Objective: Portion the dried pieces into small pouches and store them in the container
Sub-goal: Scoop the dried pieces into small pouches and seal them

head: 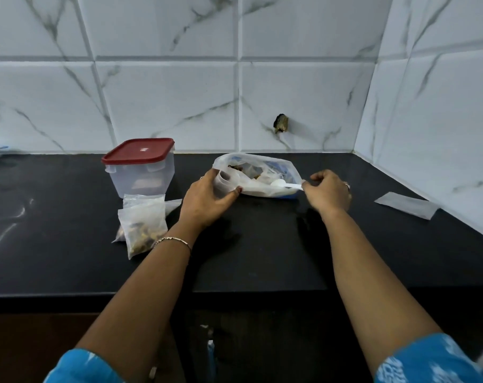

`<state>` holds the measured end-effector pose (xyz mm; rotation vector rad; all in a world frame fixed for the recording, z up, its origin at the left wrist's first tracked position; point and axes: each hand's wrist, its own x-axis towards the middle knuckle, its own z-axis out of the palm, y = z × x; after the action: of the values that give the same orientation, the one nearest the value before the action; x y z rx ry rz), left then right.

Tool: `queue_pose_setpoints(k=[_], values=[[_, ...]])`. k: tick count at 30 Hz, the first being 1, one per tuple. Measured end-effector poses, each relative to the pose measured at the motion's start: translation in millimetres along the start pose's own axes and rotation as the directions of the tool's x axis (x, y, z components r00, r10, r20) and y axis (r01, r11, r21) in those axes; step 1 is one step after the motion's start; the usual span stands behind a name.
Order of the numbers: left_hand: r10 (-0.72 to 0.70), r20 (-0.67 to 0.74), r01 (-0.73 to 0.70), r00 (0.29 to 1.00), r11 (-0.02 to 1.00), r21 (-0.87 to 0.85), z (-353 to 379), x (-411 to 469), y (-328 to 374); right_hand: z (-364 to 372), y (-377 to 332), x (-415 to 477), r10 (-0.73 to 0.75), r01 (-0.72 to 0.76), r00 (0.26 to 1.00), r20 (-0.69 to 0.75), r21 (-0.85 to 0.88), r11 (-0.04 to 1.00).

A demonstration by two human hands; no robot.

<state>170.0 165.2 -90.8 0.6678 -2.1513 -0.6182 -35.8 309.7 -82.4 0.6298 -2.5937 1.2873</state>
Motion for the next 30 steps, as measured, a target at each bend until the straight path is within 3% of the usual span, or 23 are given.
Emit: queue_pose_setpoints(k=[5,9,13,18,23,27,30], values=[[0.013,-0.009,-0.013,1.0,1.0,0.02,-0.4,-2.4,0.9,2.3,1.1,-3.7,-0.014,0.021,0.996,0.087,-0.081,0.996],[-0.013,-0.017,0.012,1.0,1.0,-0.021,-1.0,-3.7,1.9,-0.5,-2.6,-3.6,-0.069,0.064,0.992,0.101,0.059,0.996],[-0.125,-0.079,0.116,0.989,0.987,-0.113,-2.2,1.4,5.1,-4.2,-13.6,-5.2,-0.172,0.171,0.985,-0.015,0.224,0.96],[-0.3,-0.14,0.262,0.944,0.935,-0.24,2.9,32.9,8.3,10.1,-43.8,-2.7,-0.395,0.39,0.919,0.005,0.141,0.91],[-0.426,-0.017,0.389,0.905,0.841,-0.376,15.5,61.7,-7.2,35.8,-71.5,13.2,-0.557,0.569,0.821,0.124,-0.107,0.815],[-0.42,0.178,0.45,0.89,0.743,-0.495,23.8,60.0,-19.6,59.4,-81.4,25.2,-0.57,0.595,0.8,0.187,-0.117,0.795],[-0.406,0.223,0.462,0.886,0.747,-0.478,26.2,64.2,-25.7,75.7,-82.4,29.2,-0.602,0.632,0.77,0.21,-0.126,0.765]])
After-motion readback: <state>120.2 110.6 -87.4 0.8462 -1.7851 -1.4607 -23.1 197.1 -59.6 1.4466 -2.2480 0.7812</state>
